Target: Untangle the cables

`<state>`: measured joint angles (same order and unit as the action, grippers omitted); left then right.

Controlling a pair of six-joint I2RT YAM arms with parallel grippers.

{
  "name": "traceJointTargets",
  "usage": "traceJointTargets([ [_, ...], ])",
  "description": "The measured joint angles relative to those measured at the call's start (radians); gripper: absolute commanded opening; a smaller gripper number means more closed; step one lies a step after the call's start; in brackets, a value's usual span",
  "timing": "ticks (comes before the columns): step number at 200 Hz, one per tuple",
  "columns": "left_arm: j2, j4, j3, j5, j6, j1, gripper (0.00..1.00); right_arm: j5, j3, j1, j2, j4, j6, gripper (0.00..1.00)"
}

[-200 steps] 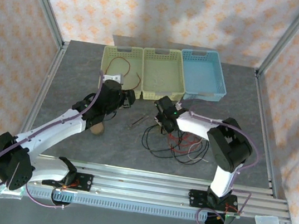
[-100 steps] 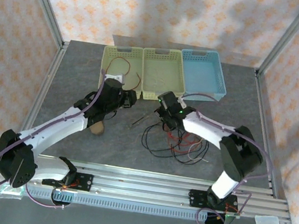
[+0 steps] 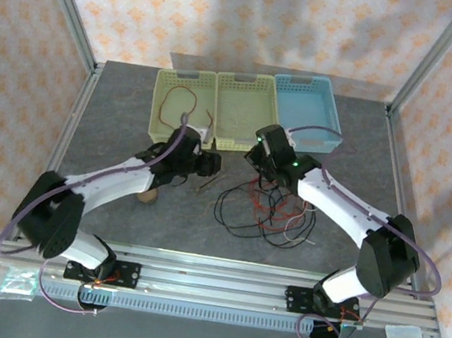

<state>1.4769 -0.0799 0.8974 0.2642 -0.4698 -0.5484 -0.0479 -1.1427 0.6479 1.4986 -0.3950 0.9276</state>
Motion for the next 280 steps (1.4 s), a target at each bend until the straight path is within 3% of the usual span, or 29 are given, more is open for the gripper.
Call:
traceJointTargets([
  [45, 0.245, -0.204, 0.237, -0.074, 0.105, -0.113, 0.39, -0.002, 0.133, -0.135, -0.103, -0.024, -0.079, 0.13],
  [88, 0.396, -0.315, 0.410, -0.093, 0.185, -0.139, 0.40, -0.047, 0.272, -0.195, -0.267, 0.000, -0.110, 0.16],
  [137, 0.558, -0.398, 0.550, -0.111, 0.264, -0.175, 0.40, -0.064, 0.309, -0.257, -0.334, 0.002, -0.125, 0.16],
  [196, 0.653, -0.452, 0.655, -0.140, 0.297, -0.190, 0.40, -0.075, 0.332, -0.263, -0.378, 0.002, -0.133, 0.16],
  [280, 0.695, -0.484, 0.716, -0.171, 0.323, -0.198, 0.21, -0.077, 0.340, -0.263, -0.380, -0.002, -0.137, 0.16],
])
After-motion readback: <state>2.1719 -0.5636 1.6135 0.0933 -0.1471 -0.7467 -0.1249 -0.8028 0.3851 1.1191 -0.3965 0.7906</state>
